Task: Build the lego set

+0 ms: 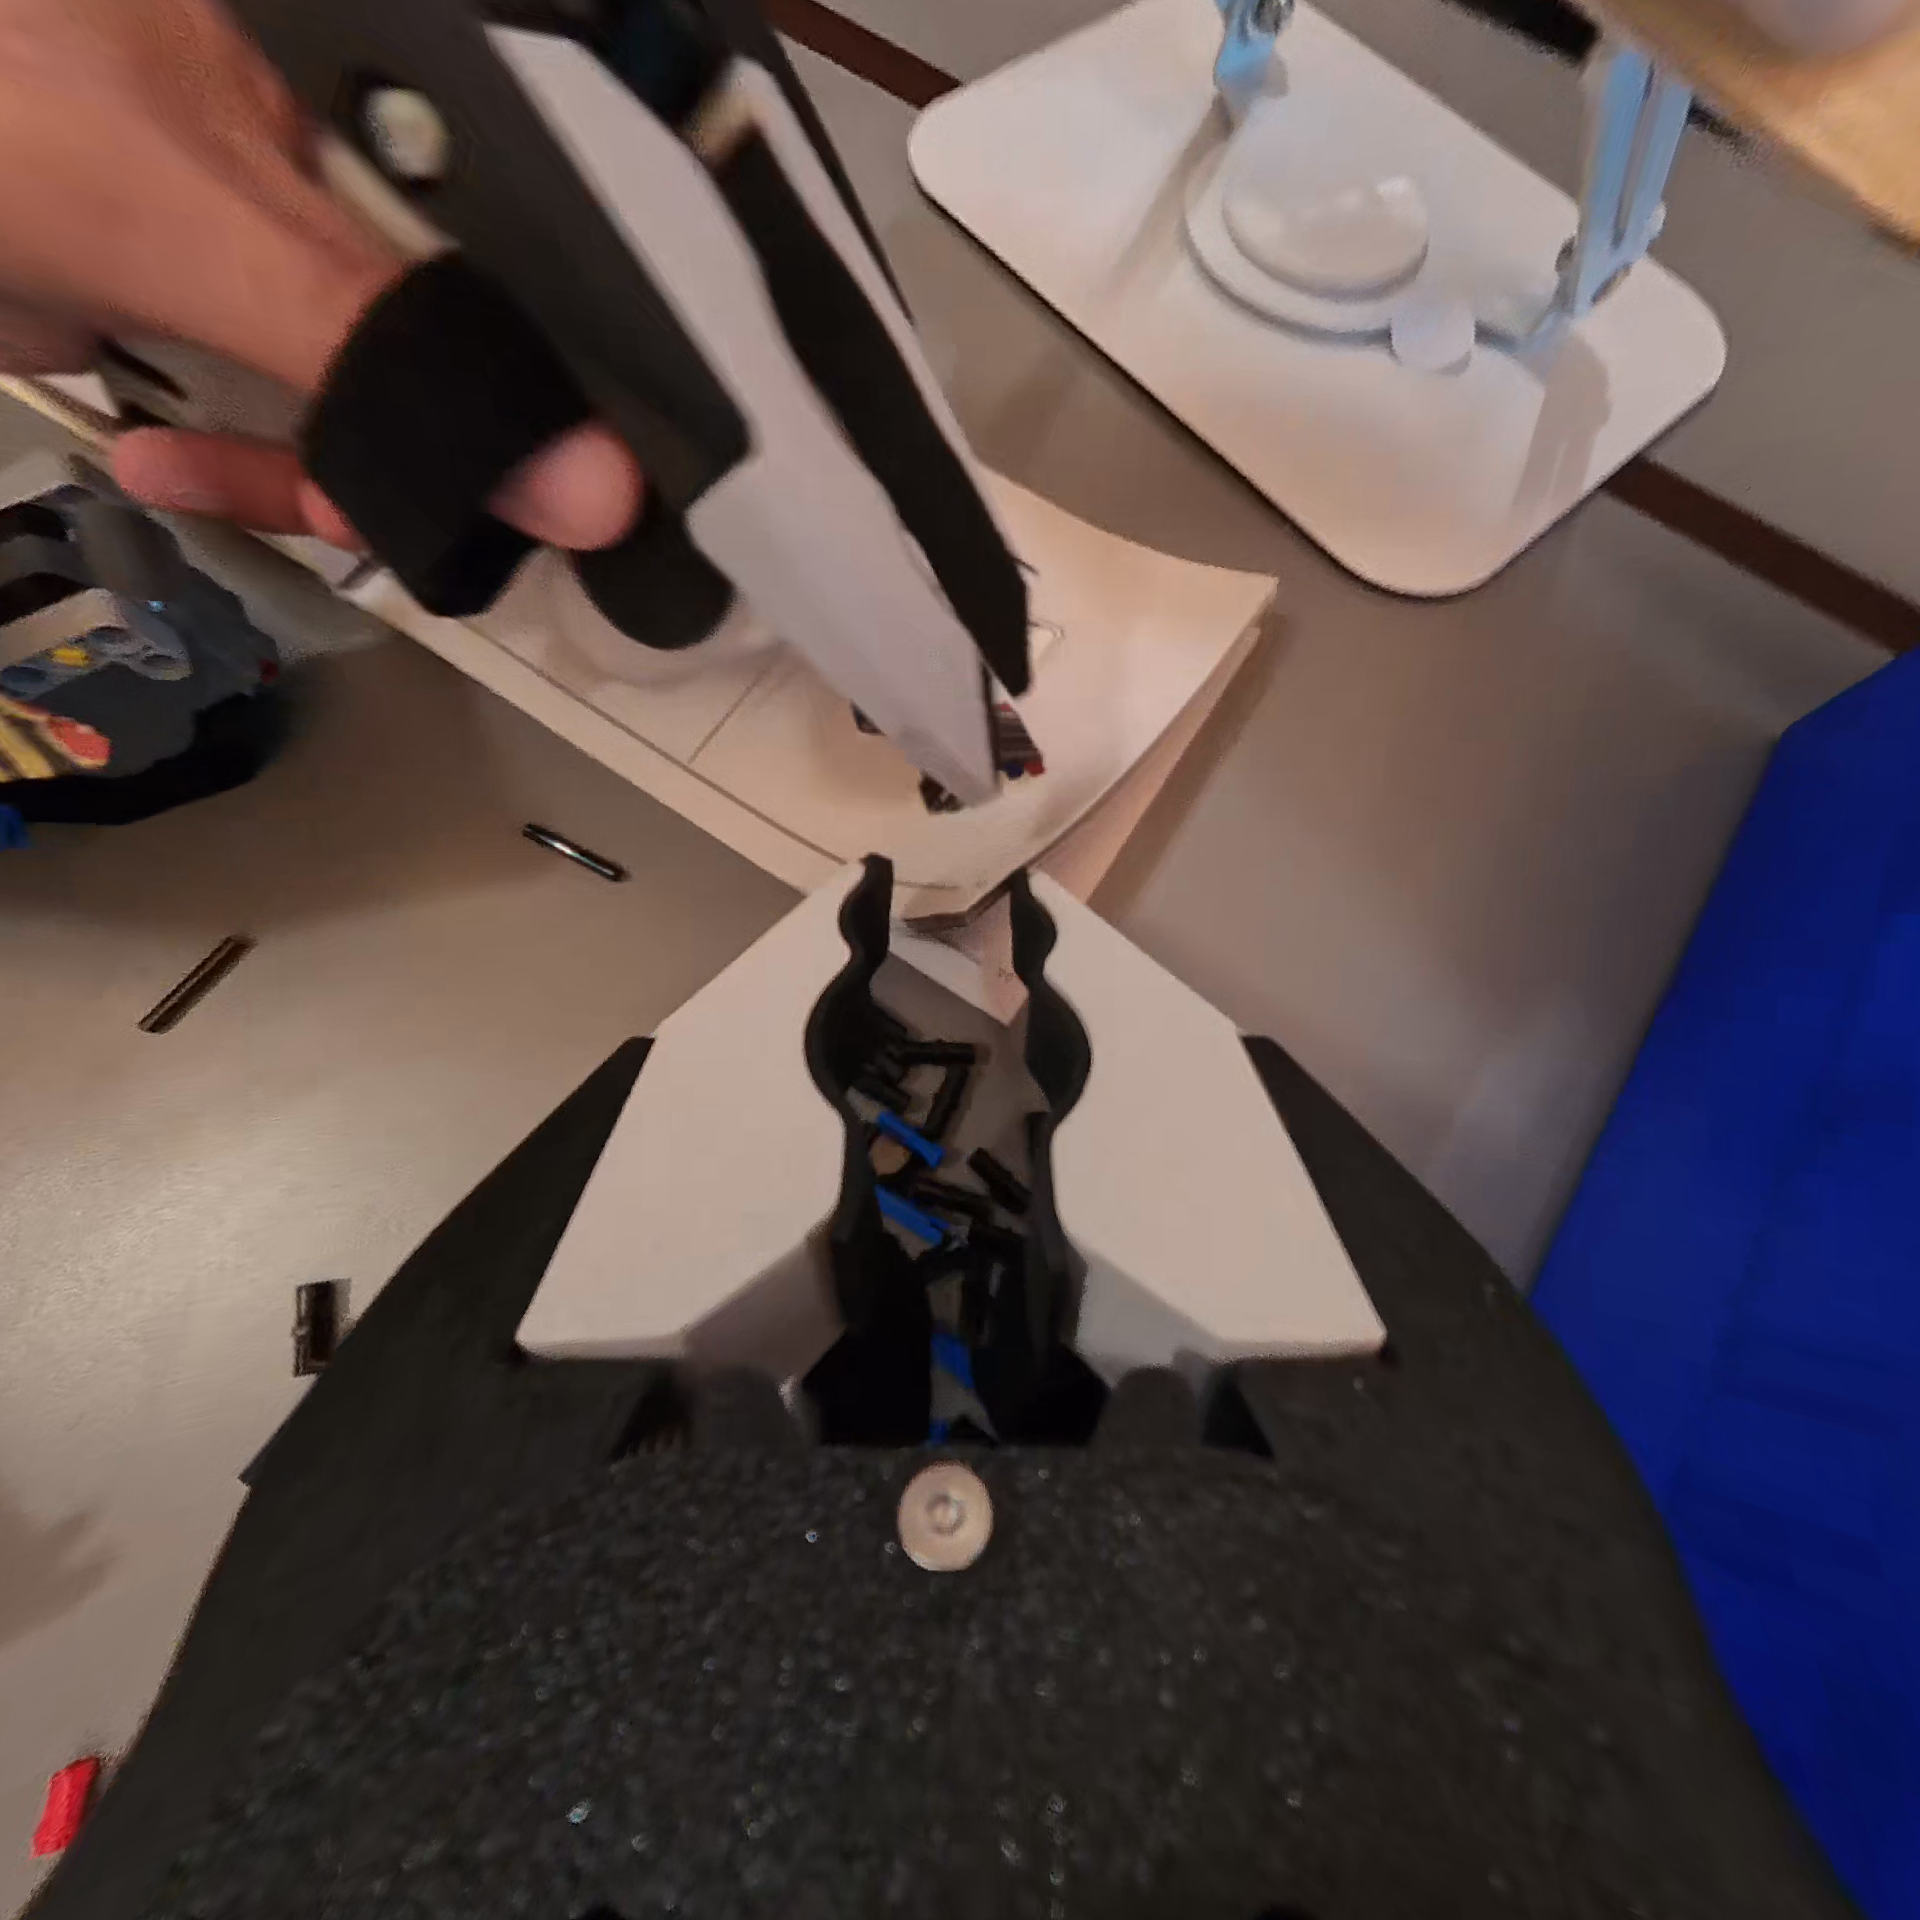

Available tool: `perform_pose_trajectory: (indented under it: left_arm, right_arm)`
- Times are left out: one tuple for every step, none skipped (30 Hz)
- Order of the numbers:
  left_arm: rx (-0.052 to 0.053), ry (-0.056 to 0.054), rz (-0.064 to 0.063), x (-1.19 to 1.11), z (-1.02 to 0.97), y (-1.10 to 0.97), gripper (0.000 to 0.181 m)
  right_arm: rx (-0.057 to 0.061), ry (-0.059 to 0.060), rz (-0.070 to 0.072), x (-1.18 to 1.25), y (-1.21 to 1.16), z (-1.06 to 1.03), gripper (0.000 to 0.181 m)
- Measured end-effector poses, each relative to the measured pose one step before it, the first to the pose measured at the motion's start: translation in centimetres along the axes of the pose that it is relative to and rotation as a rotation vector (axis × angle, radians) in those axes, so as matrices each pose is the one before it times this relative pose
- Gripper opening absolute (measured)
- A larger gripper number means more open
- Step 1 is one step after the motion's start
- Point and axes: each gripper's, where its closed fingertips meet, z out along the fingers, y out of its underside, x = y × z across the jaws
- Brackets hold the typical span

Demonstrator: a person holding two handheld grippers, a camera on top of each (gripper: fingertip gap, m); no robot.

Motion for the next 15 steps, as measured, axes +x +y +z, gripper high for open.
perform_pose_trajectory:
  left_arm:
    - [-0.0035,0.0307,-0.0545,0.169,0.183,-0.121,0.040]
    - [-0.0033,0.0282,-0.0518,0.122,0.157,-0.126,0.042]
    - [-0.0051,0.0208,-0.0459,0.062,0.148,-0.100,0.044]
    - [-0.0081,0.0139,-0.0368,-0.002,0.095,-0.079,0.044]
    - [-0.0070,0.0031,-0.0214,-0.107,0.042,-0.106,0.044]
    - [-0.0044,-0.0119,-0.0118,-0.282,-0.014,-0.110,0.042]
    - [-0.0042,-0.0191,-0.0035,-0.361,-0.018,-0.063,0.034]
    - [-0.0076,-0.0148,0.0020,-0.273,0.022,0.059,0.027]
    - [-0.0095,-0.0046,0.0013,-0.108,0.056,0.134,0.023]
    - [-0.0065,0.0071,-0.0027,0.099,0.053,0.102,0.014]
    - [-0.0045,0.0100,-0.0005,0.186,0.031,0.103,0.005]
    - [-0.0090,-0.0062,0.0019,-0.017,0.012,0.138,0.004]
    - [-0.0046,-0.0088,0.0157,-0.027,-0.034,0.090,0.002]
    - [-0.0013,-0.0099,0.0184,-0.045,-0.083,0.029,0.001]
    - [0.0031,-0.0054,0.0103,-0.002,-0.132,-0.026,0.000]
  right_arm:
    - [0.0107,0.0005,-0.0309,-0.390,-0.330,-0.077,0.022]
    - [0.0116,0.0102,-0.0298,-0.266,-0.305,-0.066,0.022]
    - [0.0098,0.0086,-0.0297,-0.275,-0.234,-0.018,0.021]
    - [0.0031,0.0032,-0.0287,-0.349,-0.118,0.062,0.022]
    - [-0.0013,0.0173,-0.0255,-0.099,-0.034,0.076,0.022]
    - [0.0020,0.0096,-0.0275,-0.195,-0.057,0.080,0.022]
    - [0.0043,0.0097,-0.0240,-0.205,-0.084,0.042,0.022]
    - [0.0052,0.0152,-0.0202,-0.089,-0.103,-0.021,0.022]
    - [0.0040,0.0076,-0.0198,-0.147,-0.074,-0.019,0.022]
    - [-0.0011,0.0065,-0.0159,-0.114,-0.002,0.037,0.022]
    - [-0.0016,0.0030,-0.0108,-0.100,0.044,0.081,0.022]
    - [0.0032,-0.0067,-0.0056,-0.183,-0.006,0.072,0.022]
    - [0.0017,-0.0061,0.0028,-0.117,0.028,0.075,0.022]
    - [0.0009,-0.0120,0.0063,-0.141,0.024,0.063,0.022]
    - [0.0064,-0.0125,0.0083,-0.118,-0.049,0.035,0.024]
